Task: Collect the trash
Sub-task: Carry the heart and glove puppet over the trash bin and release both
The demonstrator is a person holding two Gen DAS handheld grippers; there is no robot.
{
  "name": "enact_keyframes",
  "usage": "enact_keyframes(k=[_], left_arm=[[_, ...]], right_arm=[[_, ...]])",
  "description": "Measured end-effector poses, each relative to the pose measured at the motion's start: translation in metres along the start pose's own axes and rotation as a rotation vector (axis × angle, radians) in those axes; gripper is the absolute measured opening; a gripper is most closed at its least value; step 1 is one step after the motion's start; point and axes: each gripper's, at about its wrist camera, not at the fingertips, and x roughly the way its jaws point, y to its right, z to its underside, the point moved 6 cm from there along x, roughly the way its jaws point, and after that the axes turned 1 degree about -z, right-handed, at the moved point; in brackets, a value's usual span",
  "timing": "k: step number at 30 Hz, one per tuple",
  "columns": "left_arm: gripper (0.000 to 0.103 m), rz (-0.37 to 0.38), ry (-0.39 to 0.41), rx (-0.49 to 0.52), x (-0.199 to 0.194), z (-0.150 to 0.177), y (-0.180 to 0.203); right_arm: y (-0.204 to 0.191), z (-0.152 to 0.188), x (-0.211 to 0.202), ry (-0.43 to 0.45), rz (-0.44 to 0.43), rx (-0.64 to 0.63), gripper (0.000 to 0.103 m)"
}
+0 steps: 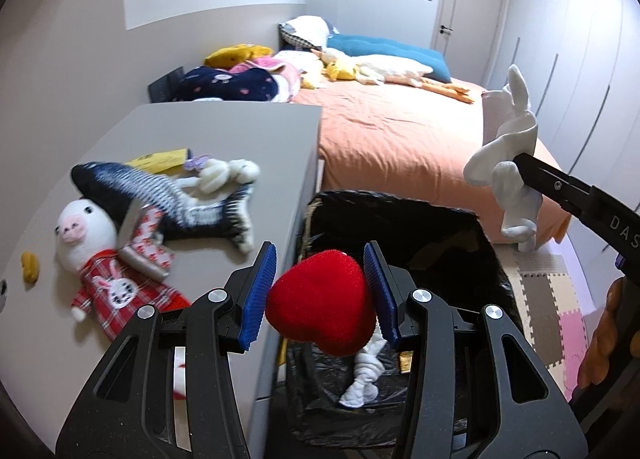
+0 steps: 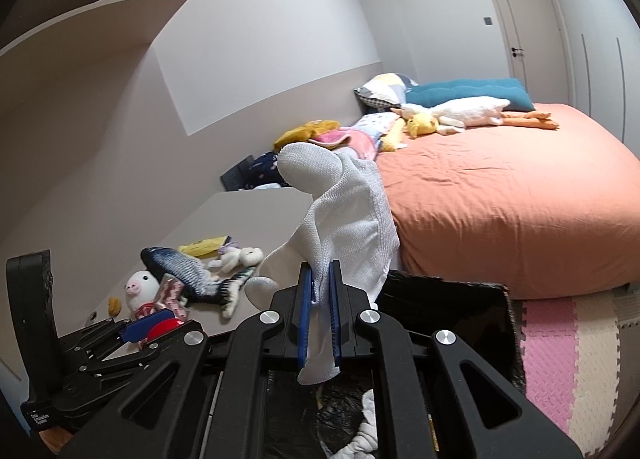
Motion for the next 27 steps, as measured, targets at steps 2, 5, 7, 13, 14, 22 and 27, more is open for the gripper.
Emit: enact_keyframes(k=[2, 5, 7, 13, 14, 22, 27], left_arm=[[0.045, 0.017, -0.004, 0.017, 0.004, -0.002, 0.010], [0.045, 0.038, -0.016, 0.039, 0.010, -0.003, 0.023], [0.045, 0.050, -0.027, 0.053, 0.015, -0.002, 0.031], [0.046, 0.078, -0.062, 0.078, 0.026, 0.001, 0.049], [0.046, 0.074, -0.064, 0.081, 0.027, 0.002, 0.050], [0.046, 0.078, -0.077, 0.104, 0.036, 0.005, 0.061], [0.097, 0.043, -0.078, 0.096, 0.040, 0.006, 0.059]], right_arm=[[0.007, 0.000, -0.003, 0.001, 0.016, 0.008, 0.010], [0.019, 0.001, -0.005, -0.004, 0.043, 0.021, 0.010], [0.026, 0.001, -0.007, -0.009, 0.062, 0.020, 0.010], [0.045, 0.004, -0.009, -0.016, 0.113, 0.038, 0.010], [0.047, 0.005, -0.009, -0.017, 0.116, 0.041, 0.010], [0.058, 0.009, -0.007, -0.028, 0.140, 0.058, 0.010], [0.061, 0.010, -0.005, -0.013, 0.238, 0.064, 0.073]])
